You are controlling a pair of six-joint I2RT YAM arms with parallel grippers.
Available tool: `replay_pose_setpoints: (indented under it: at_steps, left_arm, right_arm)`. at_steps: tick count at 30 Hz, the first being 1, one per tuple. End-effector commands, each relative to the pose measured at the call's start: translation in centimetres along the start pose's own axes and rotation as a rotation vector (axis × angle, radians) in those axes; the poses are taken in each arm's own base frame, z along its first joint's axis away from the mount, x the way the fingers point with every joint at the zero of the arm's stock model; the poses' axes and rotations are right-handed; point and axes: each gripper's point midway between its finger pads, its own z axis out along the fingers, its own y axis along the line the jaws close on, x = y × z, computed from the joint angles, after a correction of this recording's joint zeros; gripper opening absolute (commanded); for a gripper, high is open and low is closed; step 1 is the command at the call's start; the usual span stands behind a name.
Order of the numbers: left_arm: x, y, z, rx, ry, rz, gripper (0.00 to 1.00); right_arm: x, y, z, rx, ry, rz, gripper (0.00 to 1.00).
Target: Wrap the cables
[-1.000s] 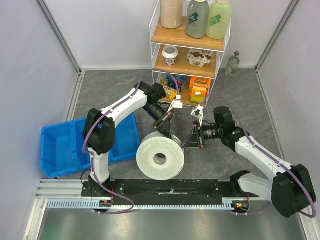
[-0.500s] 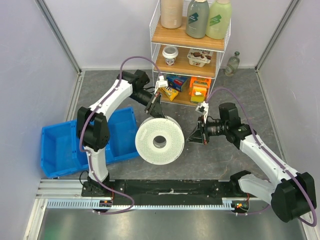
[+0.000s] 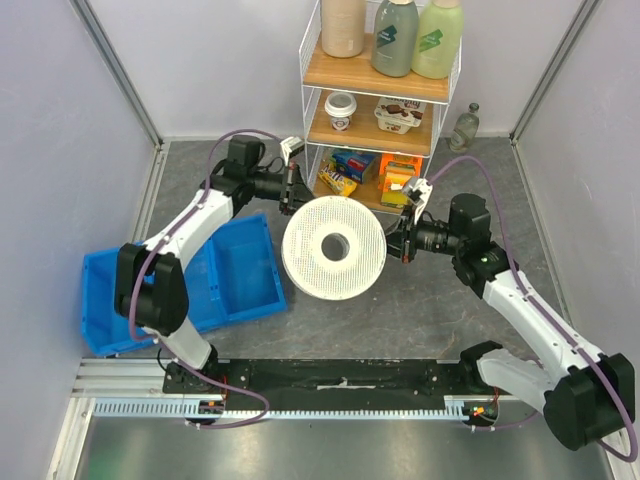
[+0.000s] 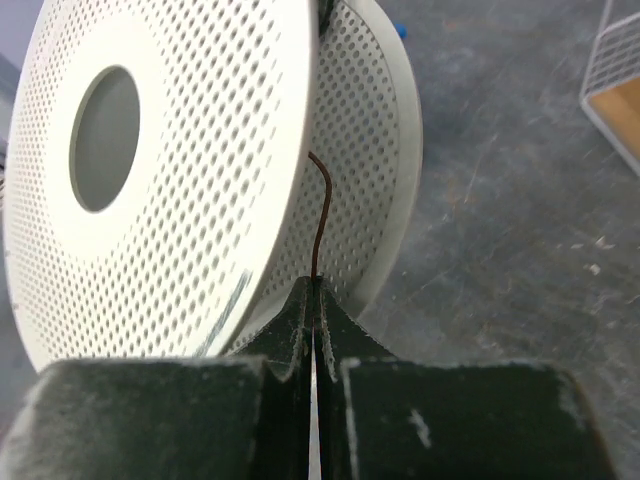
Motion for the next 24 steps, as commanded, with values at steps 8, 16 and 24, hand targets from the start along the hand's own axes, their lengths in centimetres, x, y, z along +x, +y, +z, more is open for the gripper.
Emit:
replay_pose_setpoints:
  at_steps: [8,16,24]
  left_arm:
    - [-3.8,-2.5,-1.5,0.069,-0.3,-0.216,0.02]
    - [-5.5,0.3,-1.8,0.059,-0.407,-0.309,0.02]
    - [-6.4,1.8,-4.1,0.032,-0.458,-0.323,0.02]
  right_arm:
    - [-5.0,0.0,-0.9,0.099,-0.164,-0.05,0.0]
    - [-3.9,-0.2,-1.8,0.159,-0.156,0.001,0.0]
    - [-2.9,-0.9,-3.2,0.241,-0.11,0.002,0.0]
